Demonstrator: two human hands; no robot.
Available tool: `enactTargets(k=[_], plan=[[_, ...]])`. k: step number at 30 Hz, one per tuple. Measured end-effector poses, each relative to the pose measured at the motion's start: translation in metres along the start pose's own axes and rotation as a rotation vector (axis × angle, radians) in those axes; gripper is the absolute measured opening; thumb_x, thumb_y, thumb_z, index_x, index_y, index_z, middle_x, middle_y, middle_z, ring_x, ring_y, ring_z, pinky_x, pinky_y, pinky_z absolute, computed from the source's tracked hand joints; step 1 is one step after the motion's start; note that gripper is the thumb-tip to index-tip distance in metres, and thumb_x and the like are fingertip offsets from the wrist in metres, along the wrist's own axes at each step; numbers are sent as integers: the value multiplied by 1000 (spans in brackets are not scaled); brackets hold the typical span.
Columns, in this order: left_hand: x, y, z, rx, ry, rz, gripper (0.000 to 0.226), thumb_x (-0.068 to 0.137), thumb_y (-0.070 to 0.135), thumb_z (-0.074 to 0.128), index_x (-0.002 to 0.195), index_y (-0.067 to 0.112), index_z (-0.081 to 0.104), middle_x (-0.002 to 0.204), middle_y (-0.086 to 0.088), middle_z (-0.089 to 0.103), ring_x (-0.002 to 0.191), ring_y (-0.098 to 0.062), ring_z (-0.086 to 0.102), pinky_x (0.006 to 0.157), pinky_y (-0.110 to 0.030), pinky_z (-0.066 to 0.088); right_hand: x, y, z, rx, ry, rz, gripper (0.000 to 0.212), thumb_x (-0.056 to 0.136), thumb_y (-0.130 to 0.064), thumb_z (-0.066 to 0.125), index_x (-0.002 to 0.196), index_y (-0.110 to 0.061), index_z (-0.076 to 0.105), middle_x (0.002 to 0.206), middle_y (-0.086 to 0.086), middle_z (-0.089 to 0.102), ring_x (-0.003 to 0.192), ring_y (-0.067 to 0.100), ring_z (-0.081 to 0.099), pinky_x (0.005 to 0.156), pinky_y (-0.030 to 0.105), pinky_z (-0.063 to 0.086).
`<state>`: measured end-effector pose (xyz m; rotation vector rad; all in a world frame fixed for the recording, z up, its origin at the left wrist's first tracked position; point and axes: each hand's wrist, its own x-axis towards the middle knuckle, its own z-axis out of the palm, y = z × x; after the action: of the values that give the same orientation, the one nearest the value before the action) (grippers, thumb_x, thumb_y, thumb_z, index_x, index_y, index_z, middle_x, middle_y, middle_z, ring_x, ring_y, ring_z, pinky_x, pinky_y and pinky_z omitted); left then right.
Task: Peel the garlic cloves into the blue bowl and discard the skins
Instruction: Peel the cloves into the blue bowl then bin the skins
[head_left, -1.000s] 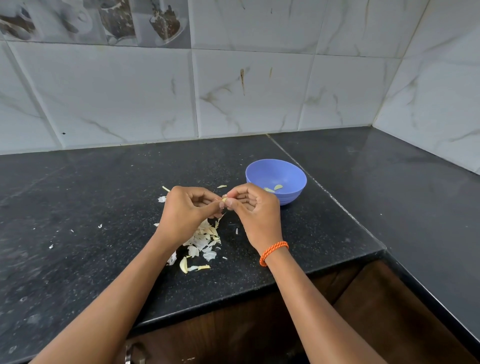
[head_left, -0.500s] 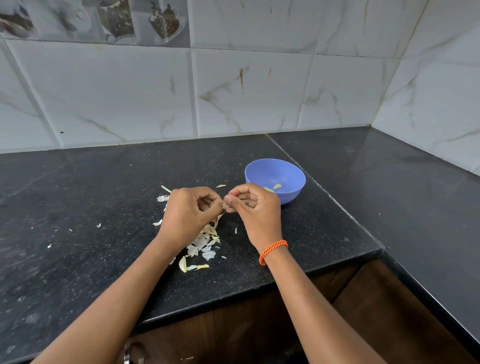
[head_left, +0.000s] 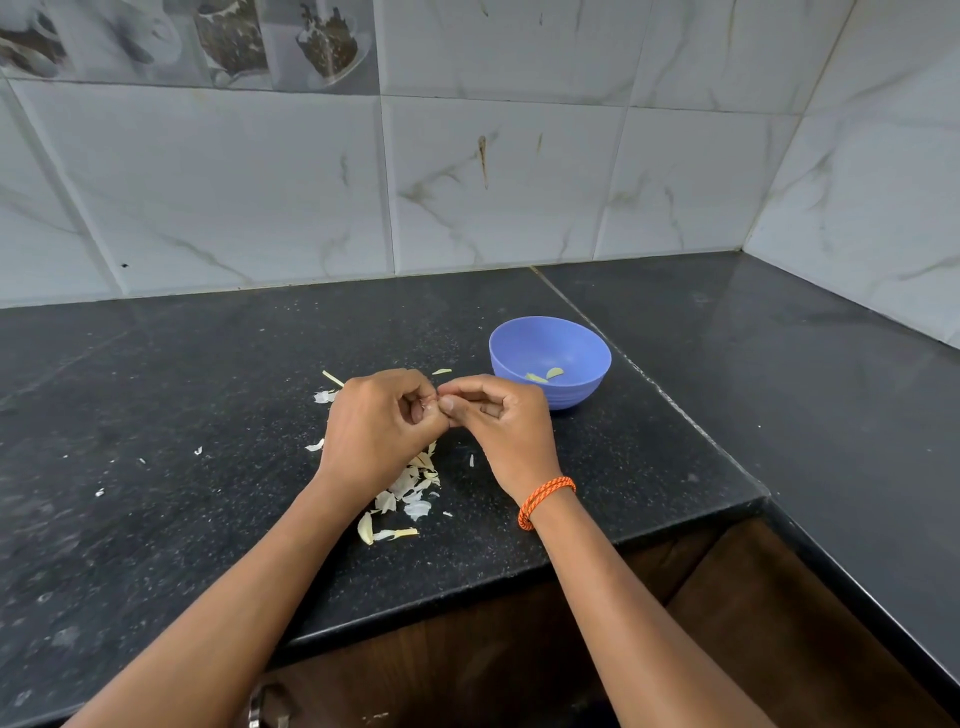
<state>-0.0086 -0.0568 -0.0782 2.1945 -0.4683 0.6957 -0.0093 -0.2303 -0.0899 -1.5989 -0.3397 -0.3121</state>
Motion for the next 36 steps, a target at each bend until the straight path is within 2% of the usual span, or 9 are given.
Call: enactTargets(k=[3,10,12,14,17,22,25,28,36], plan=[[0,-1,2,-99,-29,-82,21,85,20,81,69,23,67,59,3,64,56,-13,59,52,-32,48,0,0,-1,10,-4,-1,12,93,1,77,103,-4,83,95,4,82,88,23,80,81,33,66],[0,1,-1,-328,-82,-198,17,85,19,81,71,16,72,65,-13,64,59,-12,50,56,-31,46,0,1,-1,29,-15,21,22,94,1,76,115,-6,78,99,6,82,92,25,80,87,45,66],[1,2,-2,-381,-74,-227,16,85,23,79,72,14,72,67,-21,63,59,-17,51,57,-30,46,0,-1,-2,53,-21,21,28,95,1,76,122,-7,74,100,8,82,94,25,79,89,41,65],[2,3,-2,-399,-70,-244,17,91,12,77,74,11,73,68,-25,63,58,-19,54,57,-31,47,-1,-2,-2,56,-21,12,33,94,-3,78,126,-10,71,100,7,82,94,24,79,91,40,64],[3,3,-1,-399,-63,-248,21,96,2,72,76,9,72,69,-24,63,56,-21,57,56,-32,50,-1,-2,-3,62,-15,25,36,94,-4,79,128,-13,71,101,6,82,94,24,80,93,43,64],[3,-4,1,-356,-45,-216,18,95,12,69,77,13,70,69,-18,64,61,-39,57,58,-44,49,-1,0,-2,59,-13,49,35,95,0,75,127,-14,70,101,8,82,93,25,80,92,47,64],[3,-3,1,-358,-58,-201,15,91,21,66,78,16,70,68,-16,64,60,-35,56,59,-46,49,-1,-1,-1,117,-35,79,32,98,5,69,126,-9,69,104,13,80,94,30,80,89,50,65],[3,-4,0,-356,-85,-194,16,94,13,67,79,17,71,70,-15,66,66,-42,58,61,-48,51,-1,-1,-1,125,-59,115,32,95,10,66,121,-7,71,108,14,78,95,32,79,88,52,65],[3,-6,0,-292,-41,-208,14,91,25,65,78,21,69,69,-6,65,67,-36,59,62,-47,52,0,-3,-1,24,-23,104,28,93,3,75,118,-9,74,108,8,79,89,24,79,85,36,65]])
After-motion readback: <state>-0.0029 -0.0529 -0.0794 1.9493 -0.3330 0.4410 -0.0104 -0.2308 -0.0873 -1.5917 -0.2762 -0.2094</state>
